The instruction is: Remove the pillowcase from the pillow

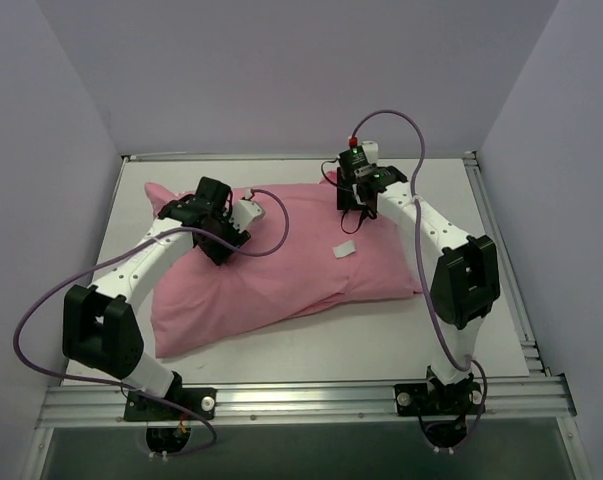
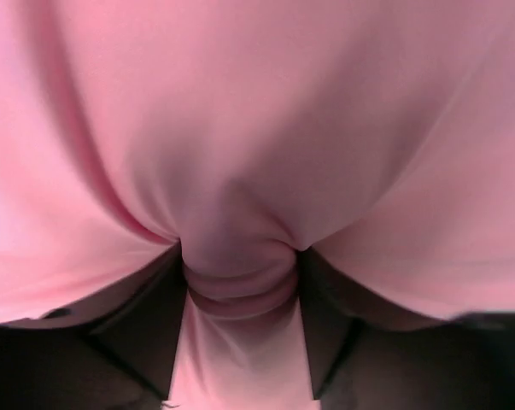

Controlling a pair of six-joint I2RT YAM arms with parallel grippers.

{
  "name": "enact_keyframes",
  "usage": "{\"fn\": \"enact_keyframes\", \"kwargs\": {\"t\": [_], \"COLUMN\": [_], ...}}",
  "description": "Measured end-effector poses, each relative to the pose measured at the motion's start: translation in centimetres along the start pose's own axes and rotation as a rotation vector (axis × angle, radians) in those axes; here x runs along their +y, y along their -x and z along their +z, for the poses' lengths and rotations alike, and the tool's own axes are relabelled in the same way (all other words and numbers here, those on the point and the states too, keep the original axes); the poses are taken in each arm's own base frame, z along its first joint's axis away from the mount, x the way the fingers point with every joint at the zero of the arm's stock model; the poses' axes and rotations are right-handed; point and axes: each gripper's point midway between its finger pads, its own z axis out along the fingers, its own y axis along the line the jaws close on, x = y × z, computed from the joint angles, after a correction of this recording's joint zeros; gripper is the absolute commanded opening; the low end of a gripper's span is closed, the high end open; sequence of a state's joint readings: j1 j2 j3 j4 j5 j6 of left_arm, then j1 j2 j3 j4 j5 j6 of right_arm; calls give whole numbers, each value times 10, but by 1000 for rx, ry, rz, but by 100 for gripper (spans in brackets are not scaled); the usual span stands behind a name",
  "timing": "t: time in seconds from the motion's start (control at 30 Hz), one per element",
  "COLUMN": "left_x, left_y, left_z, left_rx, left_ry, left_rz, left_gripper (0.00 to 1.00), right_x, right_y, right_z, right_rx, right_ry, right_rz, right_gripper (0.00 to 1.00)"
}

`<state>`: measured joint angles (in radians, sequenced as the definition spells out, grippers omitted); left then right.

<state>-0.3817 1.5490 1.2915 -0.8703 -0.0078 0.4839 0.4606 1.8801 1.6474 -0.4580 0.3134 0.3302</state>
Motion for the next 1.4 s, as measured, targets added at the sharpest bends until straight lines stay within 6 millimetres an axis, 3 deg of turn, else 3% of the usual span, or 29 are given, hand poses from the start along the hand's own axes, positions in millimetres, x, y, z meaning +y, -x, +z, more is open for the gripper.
{"fn": "enact_keyframes", "kwargs": {"t": [0.1,0.13,0.17,0.33,0.37,0.4,0.5,0.6,0.67,0.7,0.77,0.8,0.87,0.93,1.0,1.03,1.1,1.2,1.23,1.3,1.33,1.4], "left_x": [16,22,27,62,70,78,107,128,132,132,131,131,127,118,102,90,60,-10,-34,-75,-85,-104], "left_y": [6,7,7,-10,-15,-20,-38,-56,-62,-64,-65,-64,-54,-36,-2,21,74,150,166,190,196,206], "left_z": [1,2,2,1,0,-1,-7,-13,-15,-15,-17,-19,-24,-33,-46,-55,-77,-116,-123,-124,-119,-85], "left_rx": [-36,-46,-57,-89,-96,-110,-156,-175,-164,-157,-143,-135,-122,-115,-147,-181,-280,-441,-474,-498,-492,-429], "left_ry": [50,60,67,107,110,107,95,96,98,98,95,93,91,89,75,62,36,-26,-55,-105,-120,-144], "left_rz": [-11,-23,-39,-131,-159,-192,-306,-391,-410,-413,-409,-403,-365,-306,-222,-170,-58,141,194,270,286,304], "left_gripper": [22,3,2,2,2,2,2,2,2,6,24,48,66,89,100,94,94,94,96,97,98,100], "right_x": [-21,-29,-39,-89,-95,-100,-95,-72,-54,-44,-23,-11,14,32,41,44,48,55,56,59,60,61], "right_y": [-1,-3,-6,-36,-41,-45,-54,-70,-91,-108,-139,-152,-171,-178,-175,-172,-165,-159,-158,-155,-154,-150], "right_z": [6,9,11,18,18,17,8,-3,-1,4,12,15,18,16,14,13,12,8,6,2,0,-5], "right_rx": [4,9,16,92,102,107,106,101,117,139,195,214,252,270,268,262,252,243,242,242,240,232], "right_ry": [-26,-35,-49,-126,-126,-118,-39,94,159,183,237,271,350,413,453,471,501,541,551,570,578,594], "right_rz": [27,38,45,87,100,114,166,210,226,232,240,247,264,285,305,312,326,328,331,340,343,350], "right_gripper": [38,33,24,7,0,0,0,0,0,0,0,0,0,0,0,0,0,0,0,0,0,0]}}
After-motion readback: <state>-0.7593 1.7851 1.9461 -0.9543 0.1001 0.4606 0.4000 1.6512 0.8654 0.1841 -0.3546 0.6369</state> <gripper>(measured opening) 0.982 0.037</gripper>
